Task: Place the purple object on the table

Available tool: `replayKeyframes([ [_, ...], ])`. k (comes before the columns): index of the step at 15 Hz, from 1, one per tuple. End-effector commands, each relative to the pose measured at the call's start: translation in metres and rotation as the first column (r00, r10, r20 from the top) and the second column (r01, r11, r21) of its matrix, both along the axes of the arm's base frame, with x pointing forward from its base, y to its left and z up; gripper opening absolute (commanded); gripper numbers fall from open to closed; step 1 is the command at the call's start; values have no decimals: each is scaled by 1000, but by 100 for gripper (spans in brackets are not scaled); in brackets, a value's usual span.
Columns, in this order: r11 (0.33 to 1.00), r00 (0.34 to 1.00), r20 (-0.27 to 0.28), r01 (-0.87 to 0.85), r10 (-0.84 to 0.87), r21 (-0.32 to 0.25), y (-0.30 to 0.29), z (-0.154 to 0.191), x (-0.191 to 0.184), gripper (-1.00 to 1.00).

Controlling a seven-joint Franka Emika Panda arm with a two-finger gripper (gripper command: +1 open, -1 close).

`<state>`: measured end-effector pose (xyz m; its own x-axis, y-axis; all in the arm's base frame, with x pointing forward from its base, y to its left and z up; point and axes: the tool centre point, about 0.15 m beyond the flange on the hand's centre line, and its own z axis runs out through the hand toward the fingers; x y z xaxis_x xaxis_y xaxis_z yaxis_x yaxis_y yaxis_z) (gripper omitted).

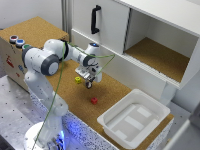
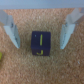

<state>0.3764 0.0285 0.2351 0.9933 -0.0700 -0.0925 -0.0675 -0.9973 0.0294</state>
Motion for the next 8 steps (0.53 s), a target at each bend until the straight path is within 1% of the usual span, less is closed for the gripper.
replayKeyframes([
  [1,997,992,123,25,-17,-71,1,49,-16,100],
  [2,996,994,110,8,2,-89,-3,52,-26,100],
  [3,998,996,92,-3,10,-70,-12,51,-43,100],
  [4,999,996,86,-9,13,-44,-19,53,-58,100],
  [5,1000,997,71,-2,4,-31,-25,53,-74,100],
  [6,999,999,46,3,-1,-36,-29,54,-86,100],
  [8,999,999,46,3,-1,-36,-29,54,-86,100],
])
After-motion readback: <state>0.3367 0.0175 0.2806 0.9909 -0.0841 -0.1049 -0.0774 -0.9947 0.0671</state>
